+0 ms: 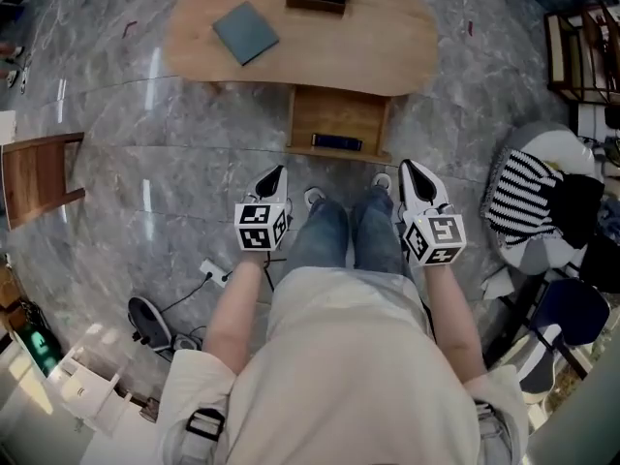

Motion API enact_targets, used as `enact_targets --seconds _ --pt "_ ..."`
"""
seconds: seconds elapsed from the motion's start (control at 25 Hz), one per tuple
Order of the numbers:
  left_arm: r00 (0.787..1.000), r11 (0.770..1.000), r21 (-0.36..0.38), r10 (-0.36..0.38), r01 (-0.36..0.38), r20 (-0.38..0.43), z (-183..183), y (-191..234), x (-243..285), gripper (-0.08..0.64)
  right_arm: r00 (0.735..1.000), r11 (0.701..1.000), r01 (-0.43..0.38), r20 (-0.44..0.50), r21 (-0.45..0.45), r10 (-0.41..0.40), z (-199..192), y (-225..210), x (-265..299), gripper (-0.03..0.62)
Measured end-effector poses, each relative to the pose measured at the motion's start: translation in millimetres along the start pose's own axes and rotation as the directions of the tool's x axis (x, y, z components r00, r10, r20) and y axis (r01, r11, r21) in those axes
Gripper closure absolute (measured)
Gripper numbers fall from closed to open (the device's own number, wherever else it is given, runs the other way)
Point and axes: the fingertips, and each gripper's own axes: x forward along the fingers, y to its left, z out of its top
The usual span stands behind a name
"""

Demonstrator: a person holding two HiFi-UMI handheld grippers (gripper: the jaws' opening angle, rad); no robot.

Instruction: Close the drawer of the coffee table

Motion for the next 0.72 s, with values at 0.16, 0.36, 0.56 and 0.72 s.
enact_targets --seconds 0.16,0.36,0.56,0.72 --pt "0.999 1.000 0.018 -0.006 0.007 -0.049 -19 15 23 0.560 0.996 0.997 0.075 -0.046 0.020 -0.074 -36 -18 6 0.591" --pt "0.994 0.998 0.046 -0.033 0.038 -0.107 -41 29 58 0.560 0.986 0.990 0.129 -0.116 0.047 -0.123 -83 -45 23 0.591" --pt "0.990 0.999 0.044 -0.023 0.029 -0.137 -71 49 86 0.560 0.976 0.988 0.145 -0.175 0.056 -0.133 -135 -68 43 0.578" --pt "0.987 1.000 0.027 0.016 -0.011 -0.158 -97 66 107 0.559 0.963 0.989 0.148 -0.231 0.030 -0.137 -178 -88 60 0.574"
